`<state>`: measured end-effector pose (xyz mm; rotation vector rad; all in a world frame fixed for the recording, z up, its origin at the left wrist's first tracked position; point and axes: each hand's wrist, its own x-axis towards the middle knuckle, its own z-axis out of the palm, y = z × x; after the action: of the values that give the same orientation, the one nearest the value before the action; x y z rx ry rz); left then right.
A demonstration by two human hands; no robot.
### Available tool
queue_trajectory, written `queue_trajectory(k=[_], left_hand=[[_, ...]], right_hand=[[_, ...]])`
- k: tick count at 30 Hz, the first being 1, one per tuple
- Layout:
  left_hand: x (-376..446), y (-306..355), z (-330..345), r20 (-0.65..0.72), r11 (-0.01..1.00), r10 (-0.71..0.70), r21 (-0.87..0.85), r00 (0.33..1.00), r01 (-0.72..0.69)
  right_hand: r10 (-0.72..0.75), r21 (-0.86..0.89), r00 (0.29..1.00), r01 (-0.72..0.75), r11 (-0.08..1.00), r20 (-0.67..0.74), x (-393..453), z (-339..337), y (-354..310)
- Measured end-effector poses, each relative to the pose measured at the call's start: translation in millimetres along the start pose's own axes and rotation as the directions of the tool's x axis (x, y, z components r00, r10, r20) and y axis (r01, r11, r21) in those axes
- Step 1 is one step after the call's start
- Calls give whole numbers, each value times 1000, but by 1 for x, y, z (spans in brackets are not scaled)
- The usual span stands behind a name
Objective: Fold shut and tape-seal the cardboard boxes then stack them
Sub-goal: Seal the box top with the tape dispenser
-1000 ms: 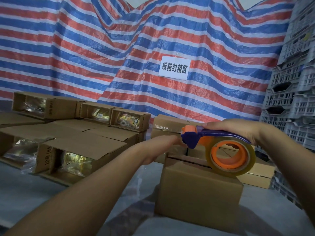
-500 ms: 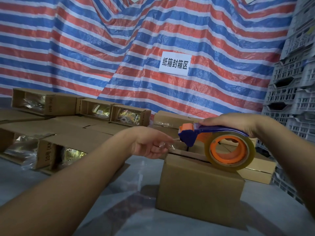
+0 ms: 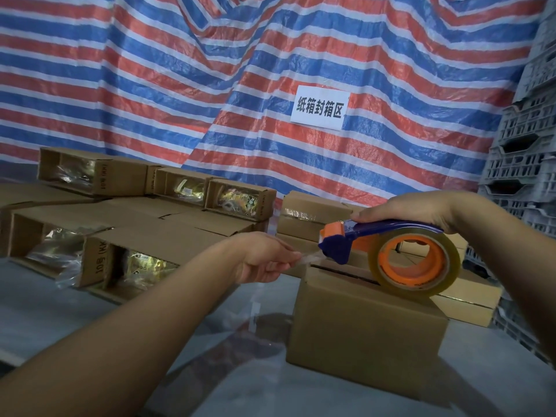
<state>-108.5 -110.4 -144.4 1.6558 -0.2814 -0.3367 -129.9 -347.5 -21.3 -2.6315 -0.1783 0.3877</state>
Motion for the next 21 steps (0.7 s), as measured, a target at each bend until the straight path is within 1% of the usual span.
queue_trajectory(k=[5, 8, 11, 14, 18, 21], left_hand=[[4, -15, 1, -35, 992, 28, -124, 999, -32], [7, -22, 1, -24, 988, 18, -154, 1000, -21], [9, -30, 0, 7, 981, 6, -196, 1000, -5], [10, -38, 1, 21, 970, -16, -241, 1000, 21], [14, -48, 12, 103, 943, -57, -321, 993, 87], [15, -51, 14, 130, 939, -83, -322, 988, 121]], right_hand=[[8, -20, 1000, -8, 1000, 2, 2, 1, -1], [17, -48, 1000, -17, 999, -8, 3, 1, -4], [32, -83, 999, -32, 996, 0, 4, 2, -8], [9, -85, 1000, -8, 996, 16, 4, 4, -10], [16, -95, 1000, -14, 995, 18, 5, 6, -12], [24, -97, 1000, -22, 995, 16, 7, 6, -13]])
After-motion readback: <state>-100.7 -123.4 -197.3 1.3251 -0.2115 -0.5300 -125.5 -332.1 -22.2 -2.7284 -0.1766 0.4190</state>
